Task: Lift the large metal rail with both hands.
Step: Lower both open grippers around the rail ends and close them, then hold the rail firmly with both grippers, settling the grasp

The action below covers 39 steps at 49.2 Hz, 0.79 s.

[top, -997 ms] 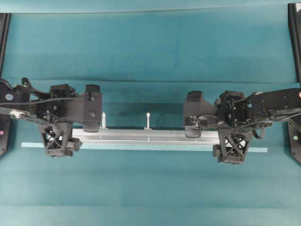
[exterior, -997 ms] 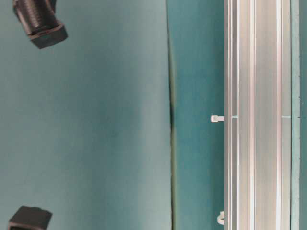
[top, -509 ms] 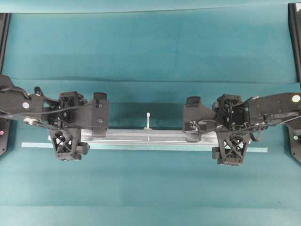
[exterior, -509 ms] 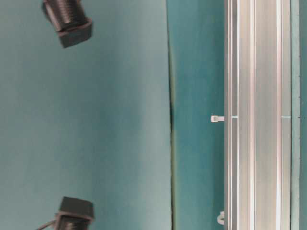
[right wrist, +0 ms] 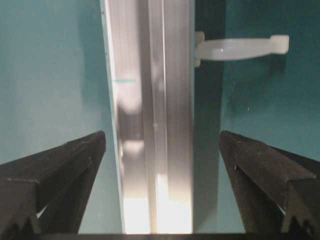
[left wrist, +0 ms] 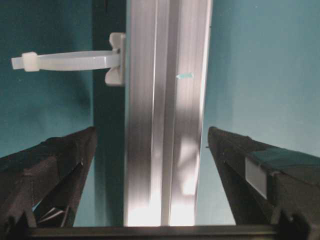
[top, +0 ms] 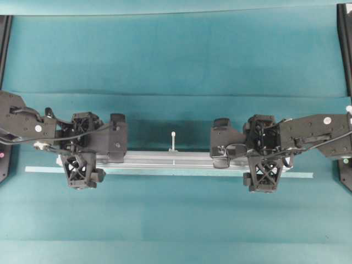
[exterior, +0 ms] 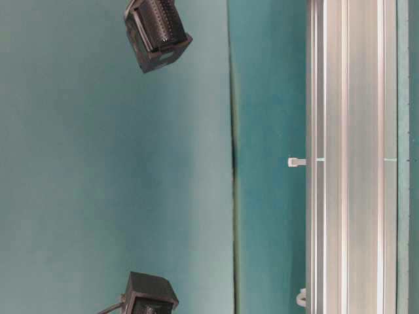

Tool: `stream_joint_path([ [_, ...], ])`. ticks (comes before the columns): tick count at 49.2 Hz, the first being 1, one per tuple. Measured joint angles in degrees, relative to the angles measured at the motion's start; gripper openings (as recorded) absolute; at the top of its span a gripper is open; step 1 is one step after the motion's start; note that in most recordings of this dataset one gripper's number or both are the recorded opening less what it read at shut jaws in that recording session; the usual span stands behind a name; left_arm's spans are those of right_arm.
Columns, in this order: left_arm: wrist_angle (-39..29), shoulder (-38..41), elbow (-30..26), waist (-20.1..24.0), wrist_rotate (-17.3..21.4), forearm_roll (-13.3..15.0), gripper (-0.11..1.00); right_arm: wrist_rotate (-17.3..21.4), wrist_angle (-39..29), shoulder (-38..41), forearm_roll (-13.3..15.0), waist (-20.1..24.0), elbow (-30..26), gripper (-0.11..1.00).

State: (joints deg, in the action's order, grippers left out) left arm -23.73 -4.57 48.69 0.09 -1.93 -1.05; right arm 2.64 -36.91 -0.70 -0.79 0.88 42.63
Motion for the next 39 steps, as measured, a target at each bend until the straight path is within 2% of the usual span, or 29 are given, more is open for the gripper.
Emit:
stream_joint_path([
  [23,1.49,1.58,0.0,0.0,0.0,0.0,0.97,0.0,1.23,0.97,0.0,0.0,0.18,0.96],
  [27,1.85,1.67,-0.09,0.0,0.0,0.0,0.93,0.09,0.35,1.05,0.09,0.0,0.09,0.91],
  [32,2.46,1.67,-0.09,0.0,-0.09,0.0,0.77,0.09,-0.88,1.23,0.0,0.0,0.09,0.69],
  [37,2.55,1.67,-0.09,-0.09,-0.09,0.09,0.46,0.09,-1.32,1.32,0.09,0.18,0.0,0.4],
  [39,2.55,1.67,-0.09,-0.35,0.09,0.09,0.37,0.09,-1.32,1.32,0.0,0.26,-0.09,0.38],
])
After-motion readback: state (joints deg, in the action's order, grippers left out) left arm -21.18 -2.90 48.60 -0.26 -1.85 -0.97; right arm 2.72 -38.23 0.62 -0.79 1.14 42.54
